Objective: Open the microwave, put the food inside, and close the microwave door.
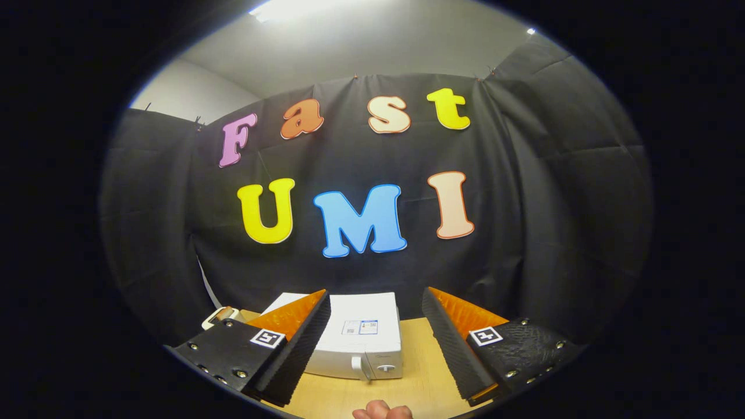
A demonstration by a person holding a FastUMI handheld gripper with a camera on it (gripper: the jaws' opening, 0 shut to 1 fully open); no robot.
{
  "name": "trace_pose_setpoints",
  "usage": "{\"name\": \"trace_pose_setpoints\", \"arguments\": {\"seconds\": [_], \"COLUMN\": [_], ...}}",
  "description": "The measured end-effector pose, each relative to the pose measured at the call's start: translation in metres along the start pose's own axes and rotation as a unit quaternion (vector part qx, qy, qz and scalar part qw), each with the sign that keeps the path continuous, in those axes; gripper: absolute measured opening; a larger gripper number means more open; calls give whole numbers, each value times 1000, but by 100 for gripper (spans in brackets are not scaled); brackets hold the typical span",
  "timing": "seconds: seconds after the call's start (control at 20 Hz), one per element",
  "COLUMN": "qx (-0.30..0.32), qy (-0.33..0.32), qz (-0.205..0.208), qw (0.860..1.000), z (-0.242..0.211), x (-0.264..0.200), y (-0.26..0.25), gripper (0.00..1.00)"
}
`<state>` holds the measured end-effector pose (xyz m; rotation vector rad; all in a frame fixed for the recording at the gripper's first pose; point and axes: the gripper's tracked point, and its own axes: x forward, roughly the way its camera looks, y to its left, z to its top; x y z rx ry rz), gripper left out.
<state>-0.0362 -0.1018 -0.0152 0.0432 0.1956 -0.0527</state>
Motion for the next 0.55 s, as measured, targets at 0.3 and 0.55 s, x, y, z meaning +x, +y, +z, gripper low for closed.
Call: {"name": "trace_pose_setpoints", "arguments": {"seconds": [0.3, 0.55], "qx": [-8, 4], "qy": [-13, -35], "qz": [-17, -21], "qw": [1000, 999], "z": [-6, -7], "x": [9, 27], "y": [-17, -15], "gripper": [99, 100]}}
